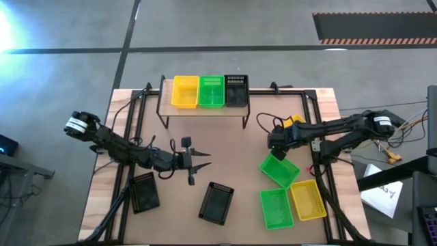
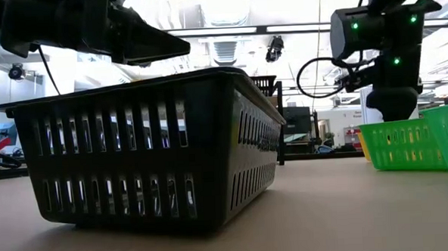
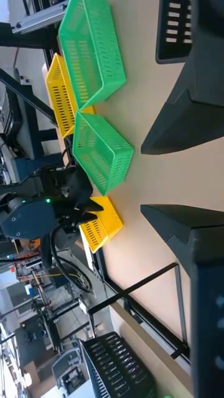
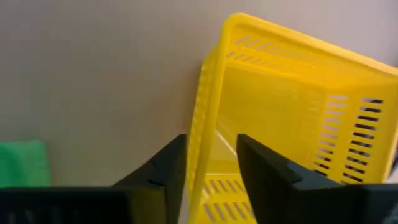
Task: Stack baskets on shelf by color
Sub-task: Stack the top yellow basket on the other yellow basket on the shelf
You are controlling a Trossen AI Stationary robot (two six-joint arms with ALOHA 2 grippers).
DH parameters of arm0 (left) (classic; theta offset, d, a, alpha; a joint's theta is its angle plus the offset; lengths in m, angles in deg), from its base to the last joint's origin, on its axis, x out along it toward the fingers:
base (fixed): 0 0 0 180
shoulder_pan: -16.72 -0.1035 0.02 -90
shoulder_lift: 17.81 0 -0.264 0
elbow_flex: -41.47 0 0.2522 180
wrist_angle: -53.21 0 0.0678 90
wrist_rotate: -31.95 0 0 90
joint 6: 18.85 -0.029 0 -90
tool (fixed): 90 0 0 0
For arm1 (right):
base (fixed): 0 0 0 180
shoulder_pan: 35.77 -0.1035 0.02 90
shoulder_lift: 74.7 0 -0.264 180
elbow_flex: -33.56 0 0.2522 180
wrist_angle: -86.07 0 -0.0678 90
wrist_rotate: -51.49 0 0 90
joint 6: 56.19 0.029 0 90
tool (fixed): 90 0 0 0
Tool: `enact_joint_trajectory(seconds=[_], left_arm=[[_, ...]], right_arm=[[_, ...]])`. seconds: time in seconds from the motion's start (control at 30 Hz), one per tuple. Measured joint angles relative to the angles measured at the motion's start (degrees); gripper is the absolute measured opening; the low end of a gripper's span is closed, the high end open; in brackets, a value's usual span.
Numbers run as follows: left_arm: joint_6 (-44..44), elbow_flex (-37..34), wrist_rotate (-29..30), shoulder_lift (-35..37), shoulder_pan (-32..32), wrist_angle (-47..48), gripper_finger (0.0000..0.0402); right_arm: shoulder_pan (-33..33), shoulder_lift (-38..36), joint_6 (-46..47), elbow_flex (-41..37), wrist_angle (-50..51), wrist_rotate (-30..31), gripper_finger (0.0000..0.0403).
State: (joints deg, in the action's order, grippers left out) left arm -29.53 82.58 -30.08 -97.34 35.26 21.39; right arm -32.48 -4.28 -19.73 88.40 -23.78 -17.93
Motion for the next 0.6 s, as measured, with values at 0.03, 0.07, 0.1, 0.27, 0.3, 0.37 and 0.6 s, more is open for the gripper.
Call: enact_joint_trajectory(seconds=[0.03, 0.07, 0.1, 0.27, 0.3, 0.37, 0.6], left_arm=[[0.0, 0.0, 0.0, 0.0, 0.0, 0.0, 0.0124], [0.0, 0.0, 0.0, 0.0, 0.0, 0.0, 0.0125], [0.0, 0.0, 0.0, 0.0, 0.0, 0.0, 0.0125], [0.0, 0.0, 0.0, 0.0, 0.0, -0.1, 0.0125], [0.0, 0.0, 0.0, 0.0, 0.0, -0.1, 0.0125], [-0.1, 0.1, 0.0, 0.0, 0.0, -0.2, 0.0125], [-0.5, 3.5, 0.0, 0.0, 0.0, -0.7, 0.0125]], right_arm=[[0.0, 0.4, 0.0, 0.0, -0.1, 0.7, 0.0109], [0.0, 0.8, -0.1, 0.0, -0.1, 1.0, 0.0093], [0.0, 1.2, -0.2, 0.0, -0.2, 1.5, 0.0077], [-1.2, 1.3, -1.5, 0.0, -0.2, 2.6, 0.0015], [-1.7, 1.0, -1.5, 0.1, -0.2, 2.6, 0.0014], [-3.4, -0.3, -1.5, 0.6, 0.3, 2.6, 0.0012], [-15.6, -4.9, -1.6, 6.7, 0.3, 5.0, 0.0010]])
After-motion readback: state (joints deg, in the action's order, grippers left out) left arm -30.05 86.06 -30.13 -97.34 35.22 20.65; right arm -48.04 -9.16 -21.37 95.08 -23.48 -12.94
